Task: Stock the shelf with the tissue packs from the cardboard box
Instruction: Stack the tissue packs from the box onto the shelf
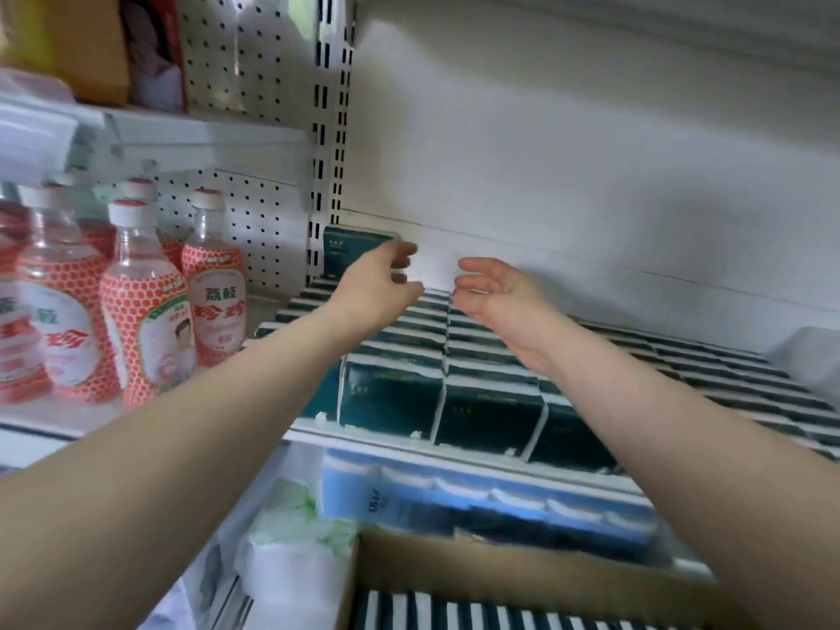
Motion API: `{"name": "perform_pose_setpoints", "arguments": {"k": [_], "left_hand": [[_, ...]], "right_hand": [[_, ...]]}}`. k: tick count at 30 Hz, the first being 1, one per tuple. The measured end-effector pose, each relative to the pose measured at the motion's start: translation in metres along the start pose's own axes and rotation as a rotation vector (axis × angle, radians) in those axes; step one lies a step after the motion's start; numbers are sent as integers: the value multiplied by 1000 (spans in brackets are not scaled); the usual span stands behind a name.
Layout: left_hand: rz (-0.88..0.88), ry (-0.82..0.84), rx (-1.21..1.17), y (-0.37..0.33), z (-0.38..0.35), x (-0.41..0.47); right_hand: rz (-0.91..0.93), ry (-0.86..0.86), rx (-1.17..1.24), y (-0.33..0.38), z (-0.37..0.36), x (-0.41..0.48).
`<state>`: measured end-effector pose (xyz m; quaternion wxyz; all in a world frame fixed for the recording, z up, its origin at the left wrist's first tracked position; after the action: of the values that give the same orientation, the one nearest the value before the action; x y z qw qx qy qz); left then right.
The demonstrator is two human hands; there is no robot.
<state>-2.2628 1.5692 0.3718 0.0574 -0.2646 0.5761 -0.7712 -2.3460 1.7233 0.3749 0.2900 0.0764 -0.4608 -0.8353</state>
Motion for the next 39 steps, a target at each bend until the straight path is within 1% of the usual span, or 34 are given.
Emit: {"name": "perform_pose_setpoints", "arguments": {"k": [6,11,15,18,22,27,30,35,39], "left_hand": [[-39,125,-137,-19,-48,-63],[6,252,-204,-16,-105,-113],[30,341,-221,-3,-158,-151],[65,415,-237,13,-202,-179],[131,542,-219,38,-258,-212],[263,665,-202,65,-312,-238],[319,705,-176,78,-339,-247],[409,746,-135,96,-372,-262],[442,809,-66,107,-389,-271]], "right_hand": [[-13,-25,-13,-27,26,-87],[-56,-48,-89,-66,57,-169],[-63,-207,-202,-114,72,-224],[-154,-274,-253,-161,78,-261],[-332,-248,-377,-220,95,-300],[-579,-206,-583,-262,128,-324],[-670,-154,-716,-281,135,-336],[-708,-63,-905,-302,134,-351],[-692,61,-1047,-307,121,-355]]}}
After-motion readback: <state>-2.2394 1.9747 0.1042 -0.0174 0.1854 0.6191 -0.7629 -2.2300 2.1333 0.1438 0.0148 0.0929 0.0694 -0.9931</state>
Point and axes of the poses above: each hand's wrist, its own x-axis towards the middle knuckle, its own z-axis out of the back of the hand, y = z × x, the point moved 2 cm from there along x, towards the middle knuckle, and after that the axes turned 14 degrees about -x, right-handed, at the moved point
